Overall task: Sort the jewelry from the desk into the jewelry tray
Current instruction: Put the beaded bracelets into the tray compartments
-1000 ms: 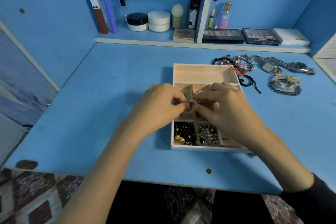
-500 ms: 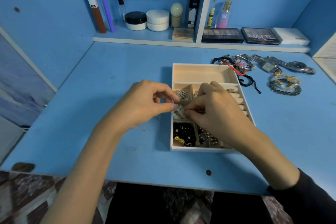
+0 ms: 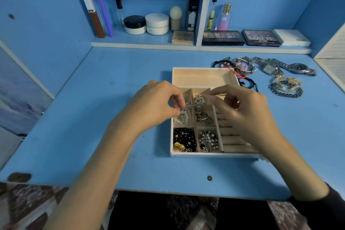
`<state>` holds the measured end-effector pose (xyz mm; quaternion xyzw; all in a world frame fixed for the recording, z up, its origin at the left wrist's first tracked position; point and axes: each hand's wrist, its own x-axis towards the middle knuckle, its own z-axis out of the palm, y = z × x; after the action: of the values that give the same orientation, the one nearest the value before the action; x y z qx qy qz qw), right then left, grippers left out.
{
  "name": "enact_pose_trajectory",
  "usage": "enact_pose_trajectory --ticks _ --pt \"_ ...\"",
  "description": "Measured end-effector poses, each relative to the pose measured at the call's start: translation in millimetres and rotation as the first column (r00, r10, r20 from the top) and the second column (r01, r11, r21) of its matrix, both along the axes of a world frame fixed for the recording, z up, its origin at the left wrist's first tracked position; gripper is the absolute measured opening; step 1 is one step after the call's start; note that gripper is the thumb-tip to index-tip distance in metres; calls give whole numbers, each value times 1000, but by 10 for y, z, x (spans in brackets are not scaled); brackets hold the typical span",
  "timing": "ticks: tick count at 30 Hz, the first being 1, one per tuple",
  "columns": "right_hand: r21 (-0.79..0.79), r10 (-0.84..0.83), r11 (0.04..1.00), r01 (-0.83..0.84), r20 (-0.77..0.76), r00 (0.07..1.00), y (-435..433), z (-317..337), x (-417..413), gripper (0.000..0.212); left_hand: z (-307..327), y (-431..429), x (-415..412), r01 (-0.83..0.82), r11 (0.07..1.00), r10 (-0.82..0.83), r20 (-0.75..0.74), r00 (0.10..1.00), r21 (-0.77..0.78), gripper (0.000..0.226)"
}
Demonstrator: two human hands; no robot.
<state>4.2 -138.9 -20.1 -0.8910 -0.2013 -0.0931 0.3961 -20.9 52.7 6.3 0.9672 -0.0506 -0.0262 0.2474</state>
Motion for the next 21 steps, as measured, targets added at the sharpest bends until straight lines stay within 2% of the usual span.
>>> enact_pose_trajectory --ticks 3,5,9,12,18,21 --pt "7 1 1000 -1 -11 1000 -49 10 -6 5 -1 -64 27 -20 995 20 1 1000 100 20" --pt "29 2 1000 -1 -34 999 -100 20 -2 6 3 -93 42 -25 995 25 9 1000 99 22" --pt "95 -46 994 52 -62 997 -324 24 72 9 30 -209 120 -37 995 44 78 996 -96 12" --pt "78 -152 985 153 -26 988 -608 -26 222 12 58 -406 201 1 975 26 117 993 -223 8" --pt "-35 -400 913 406 112 909 -1183 -254 533 22 17 -887 390 110 958 -85 104 991 -266 6" --pt "-76 -477 868 492 151 866 -1328 -319 629 19 -22 -1109 489 135 951 -113 94 989 -279 6"
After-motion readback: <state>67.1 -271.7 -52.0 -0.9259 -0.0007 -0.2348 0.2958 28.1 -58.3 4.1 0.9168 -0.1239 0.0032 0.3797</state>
